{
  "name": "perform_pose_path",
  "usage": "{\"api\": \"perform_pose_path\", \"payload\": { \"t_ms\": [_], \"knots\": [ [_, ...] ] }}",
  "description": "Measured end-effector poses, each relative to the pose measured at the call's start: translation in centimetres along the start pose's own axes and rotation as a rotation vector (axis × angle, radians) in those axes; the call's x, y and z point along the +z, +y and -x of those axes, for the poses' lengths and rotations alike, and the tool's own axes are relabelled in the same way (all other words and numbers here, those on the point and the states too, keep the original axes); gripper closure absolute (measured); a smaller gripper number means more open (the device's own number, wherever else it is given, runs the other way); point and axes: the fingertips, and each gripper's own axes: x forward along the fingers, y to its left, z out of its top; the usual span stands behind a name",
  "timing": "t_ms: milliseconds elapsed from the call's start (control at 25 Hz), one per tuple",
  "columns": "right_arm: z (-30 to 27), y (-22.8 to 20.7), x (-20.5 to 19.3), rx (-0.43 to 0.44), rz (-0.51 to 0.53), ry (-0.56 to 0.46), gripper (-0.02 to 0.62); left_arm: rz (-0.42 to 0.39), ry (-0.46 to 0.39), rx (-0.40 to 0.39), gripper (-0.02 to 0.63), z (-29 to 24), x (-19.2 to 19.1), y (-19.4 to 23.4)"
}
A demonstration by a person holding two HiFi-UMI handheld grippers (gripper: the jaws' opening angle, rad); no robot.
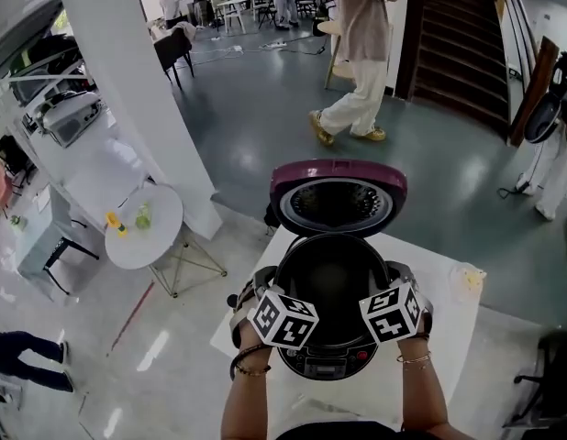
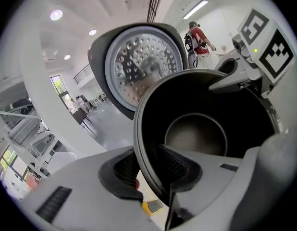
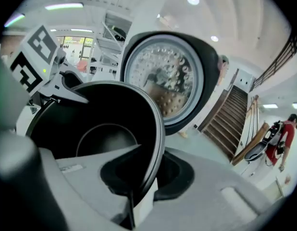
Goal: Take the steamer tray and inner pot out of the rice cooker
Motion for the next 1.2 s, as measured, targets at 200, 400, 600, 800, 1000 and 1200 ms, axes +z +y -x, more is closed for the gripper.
{"api": "perform_pose_path", "payload": {
  "t_ms": [200, 400, 600, 800, 1000, 1200],
  "knots": [
    [5.6, -2.1, 2.4, -0.071, -0.022, -0.136, 0.563, -0.015, -0.141, 0.055, 0.52, 5.1, 3.8, 0.2],
    [12.2, -5.9, 1.9, -0.164, -0.048, -0.236, 0.568, 0.007, -0.367, 0.031, 0.546, 10.7, 9.3, -2.6],
    [18.1, -9.6, -0.7, -0.278, -0.085, -0.258, 0.568, -0.046, -0.483, -0.048, 0.549, 13.7, 13.6, -7.1],
    [22.0, -13.4, -6.7, -0.348, -0.155, -0.211, 0.569, -0.101, -0.519, -0.144, 0.552, 14.5, 16.8, -14.1],
    [24.3, -16.3, -13.3, -0.384, -0.214, -0.137, 0.568, -0.146, -0.509, -0.255, 0.551, 13.7, 18.5, -21.4],
    [24.9, -17.7, -20.1, -0.376, -0.276, -0.053, 0.568, -0.182, -0.451, -0.337, 0.549, 12.0, 18.3, -28.0]
  ]
}}
